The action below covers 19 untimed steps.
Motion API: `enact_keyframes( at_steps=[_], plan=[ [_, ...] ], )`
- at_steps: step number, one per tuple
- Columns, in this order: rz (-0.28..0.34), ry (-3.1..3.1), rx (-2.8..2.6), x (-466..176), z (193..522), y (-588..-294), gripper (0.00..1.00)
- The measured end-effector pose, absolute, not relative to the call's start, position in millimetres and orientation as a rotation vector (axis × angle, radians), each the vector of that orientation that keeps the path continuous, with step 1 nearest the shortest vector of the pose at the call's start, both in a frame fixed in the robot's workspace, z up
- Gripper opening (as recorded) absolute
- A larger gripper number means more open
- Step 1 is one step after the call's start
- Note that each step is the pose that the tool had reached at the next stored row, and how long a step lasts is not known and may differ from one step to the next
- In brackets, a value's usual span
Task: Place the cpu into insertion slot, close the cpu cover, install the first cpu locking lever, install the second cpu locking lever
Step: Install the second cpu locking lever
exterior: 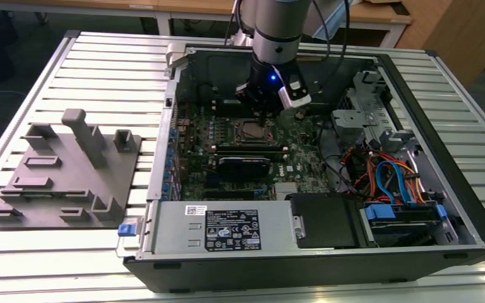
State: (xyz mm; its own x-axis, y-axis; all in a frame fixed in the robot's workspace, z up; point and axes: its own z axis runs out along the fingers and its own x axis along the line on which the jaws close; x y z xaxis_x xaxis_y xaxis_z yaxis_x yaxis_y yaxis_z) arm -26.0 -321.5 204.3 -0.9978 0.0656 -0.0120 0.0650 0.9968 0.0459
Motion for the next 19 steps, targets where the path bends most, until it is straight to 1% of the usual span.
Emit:
enact_keyframes(
  at_steps=[11,19],
  plan=[
    [0.069,3.126,0.102,-26,216,-321,0.1],
    [0.068,3.126,0.102,-26,216,-322,0.1]
  ],
)
